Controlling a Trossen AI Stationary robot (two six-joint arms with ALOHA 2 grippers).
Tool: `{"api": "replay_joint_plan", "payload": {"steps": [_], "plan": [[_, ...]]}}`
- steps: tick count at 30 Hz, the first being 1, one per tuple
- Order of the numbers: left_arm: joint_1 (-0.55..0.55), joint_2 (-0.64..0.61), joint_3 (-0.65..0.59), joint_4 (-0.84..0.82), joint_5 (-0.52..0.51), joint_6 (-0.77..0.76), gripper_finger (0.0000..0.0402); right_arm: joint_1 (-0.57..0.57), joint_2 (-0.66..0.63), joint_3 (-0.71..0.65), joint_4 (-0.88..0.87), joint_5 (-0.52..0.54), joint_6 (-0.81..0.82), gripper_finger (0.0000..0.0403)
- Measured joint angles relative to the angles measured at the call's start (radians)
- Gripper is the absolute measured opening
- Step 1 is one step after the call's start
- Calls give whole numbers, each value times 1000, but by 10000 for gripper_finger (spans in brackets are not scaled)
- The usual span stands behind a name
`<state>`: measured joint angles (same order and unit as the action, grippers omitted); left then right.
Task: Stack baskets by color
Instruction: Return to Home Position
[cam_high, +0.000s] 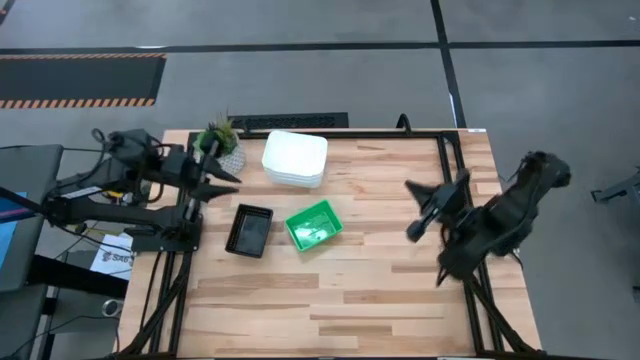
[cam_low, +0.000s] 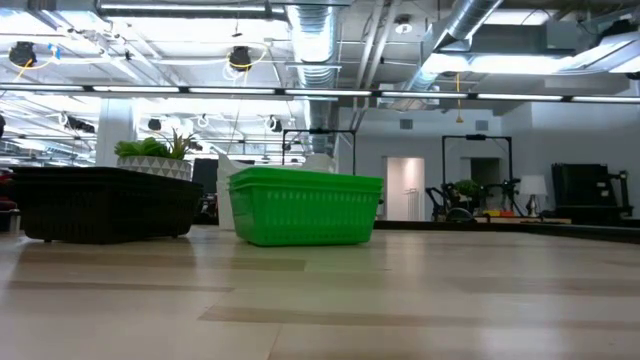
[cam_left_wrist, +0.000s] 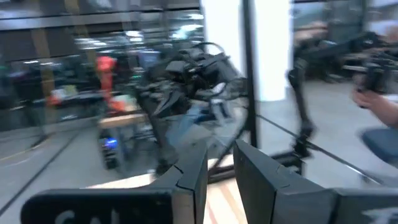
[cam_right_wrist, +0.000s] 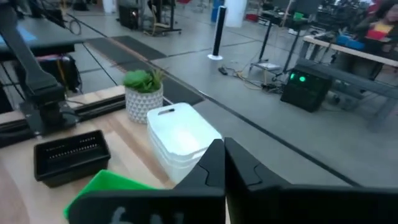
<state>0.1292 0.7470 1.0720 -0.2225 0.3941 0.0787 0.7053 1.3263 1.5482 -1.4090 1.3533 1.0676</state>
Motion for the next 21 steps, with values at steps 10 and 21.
{"api": "replay_joint_plan", "payload": {"steps": [10, 21], "plan": [[0, -65, -114, 11, 38, -65, 66, 38, -220, -91, 431, -224, -483, 6], [3, -95, -279, 258, 234, -197, 67, -169, -389, -401, 1133, -855, -1109, 10]]}}
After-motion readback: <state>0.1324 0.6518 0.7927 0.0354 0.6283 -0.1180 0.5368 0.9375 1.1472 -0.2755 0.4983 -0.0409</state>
